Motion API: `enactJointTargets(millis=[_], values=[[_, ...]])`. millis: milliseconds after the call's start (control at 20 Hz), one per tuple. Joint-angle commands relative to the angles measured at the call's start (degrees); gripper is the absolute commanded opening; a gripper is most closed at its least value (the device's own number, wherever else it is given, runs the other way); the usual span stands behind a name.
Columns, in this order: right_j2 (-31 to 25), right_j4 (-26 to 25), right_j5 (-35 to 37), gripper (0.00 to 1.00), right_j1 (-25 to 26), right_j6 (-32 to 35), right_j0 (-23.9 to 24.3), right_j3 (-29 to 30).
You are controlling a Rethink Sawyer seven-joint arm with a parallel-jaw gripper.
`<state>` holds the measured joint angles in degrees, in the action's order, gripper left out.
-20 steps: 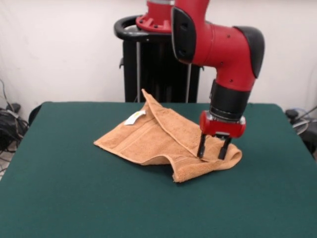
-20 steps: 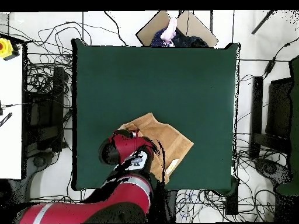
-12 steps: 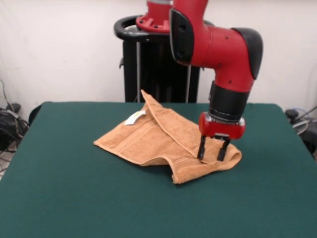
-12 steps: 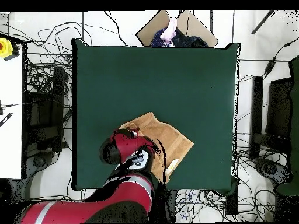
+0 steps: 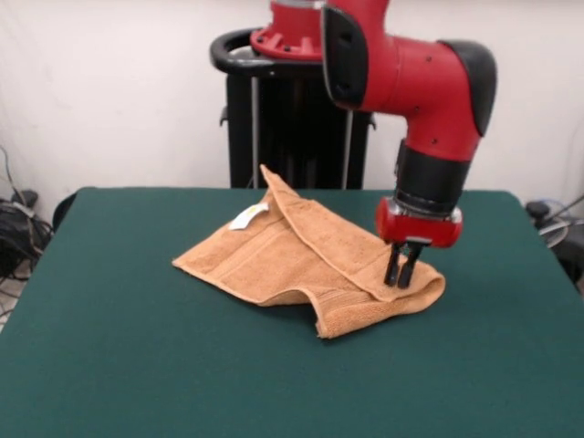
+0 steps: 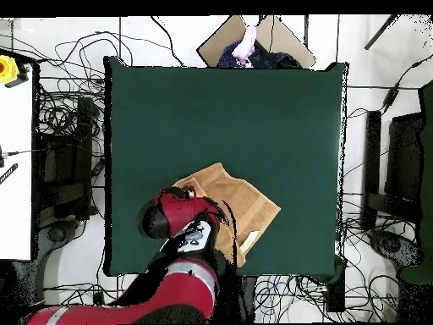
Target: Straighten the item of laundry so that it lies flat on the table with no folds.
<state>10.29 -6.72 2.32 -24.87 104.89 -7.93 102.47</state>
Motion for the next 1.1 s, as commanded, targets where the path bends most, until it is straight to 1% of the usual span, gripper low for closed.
enactJointTargets(millis=[50, 200, 350, 450, 500, 600, 650, 750, 850, 950, 1050, 1100], values=[[1.9, 3.2, 5.6, 0.00, -7.0, 12.0, -4.4, 7.3], [6.5, 2.9, -2.1, 0.00, -7.8, 16.1, -9.0, 13.3], [11.9, 4.9, -9.5, 0.00, -6.4, 20.0, -15.1, 18.7], [13.3, 6.6, -14.9, 0.00, -4.3, 21.7, -17.2, 21.6], [13.3, 7.3, -18.3, 0.00, -2.8, 22.1, -17.5, 22.5], [11.4, 7.2, -25.5, 0.00, 1.2, 22.2, -15.0, 22.5], [10.4, 7.1, -28.6, 0.00, 3.4, 21.8, -13.5, 21.4], [8.7, 6.6, -31.8, 0.00, 6.2, 19.9, -10.3, 18.3], [5.9, 5.3, -28.8, 0.00, 5.2, 16.5, -6.4, 14.8], [2.6, 3.9, -22.2, 0.00, 2.2, 12.4, -3.0, 11.6], [-0.2, 2.6, -16.8, 0.00, 0.6, 9.0, -0.6, 8.7], [-2.3, 2.3, -14.5, 1.00, -0.3, 7.4, 1.1, 7.9]])
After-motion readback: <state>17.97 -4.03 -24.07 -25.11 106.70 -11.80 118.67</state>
